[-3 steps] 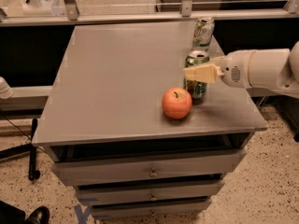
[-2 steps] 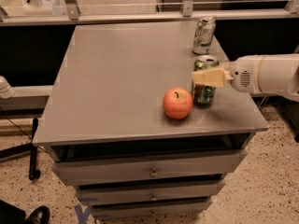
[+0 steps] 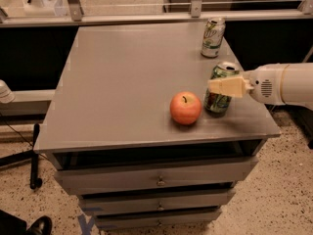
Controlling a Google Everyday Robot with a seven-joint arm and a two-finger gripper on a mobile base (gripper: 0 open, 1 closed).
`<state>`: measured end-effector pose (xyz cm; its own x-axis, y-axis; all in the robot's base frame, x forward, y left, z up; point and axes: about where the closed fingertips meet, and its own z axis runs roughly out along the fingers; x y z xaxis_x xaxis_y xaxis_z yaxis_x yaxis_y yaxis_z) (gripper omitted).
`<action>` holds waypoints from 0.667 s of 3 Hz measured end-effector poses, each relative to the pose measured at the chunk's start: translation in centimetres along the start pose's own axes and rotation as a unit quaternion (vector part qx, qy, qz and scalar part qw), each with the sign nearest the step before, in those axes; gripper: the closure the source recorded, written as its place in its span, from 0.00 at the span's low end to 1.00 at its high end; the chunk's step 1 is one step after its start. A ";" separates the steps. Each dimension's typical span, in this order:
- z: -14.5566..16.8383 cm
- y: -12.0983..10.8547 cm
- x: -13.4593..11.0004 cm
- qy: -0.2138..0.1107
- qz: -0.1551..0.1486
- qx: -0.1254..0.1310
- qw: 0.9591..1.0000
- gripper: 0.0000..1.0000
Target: Move green can near apple
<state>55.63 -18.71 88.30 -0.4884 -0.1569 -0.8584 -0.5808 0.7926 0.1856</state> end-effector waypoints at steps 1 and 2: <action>0.0 0.0 0.0 0.000 0.000 0.000 1.000 0.13; -0.3 0.9 0.8 -0.009 -0.007 -0.023 1.000 0.00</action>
Offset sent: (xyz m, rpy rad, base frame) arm -0.0349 0.0062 -0.0117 0.0729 -0.0503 0.1203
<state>54.52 -18.31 87.94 -0.4675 -0.1568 -0.8700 -0.6168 0.7629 0.1939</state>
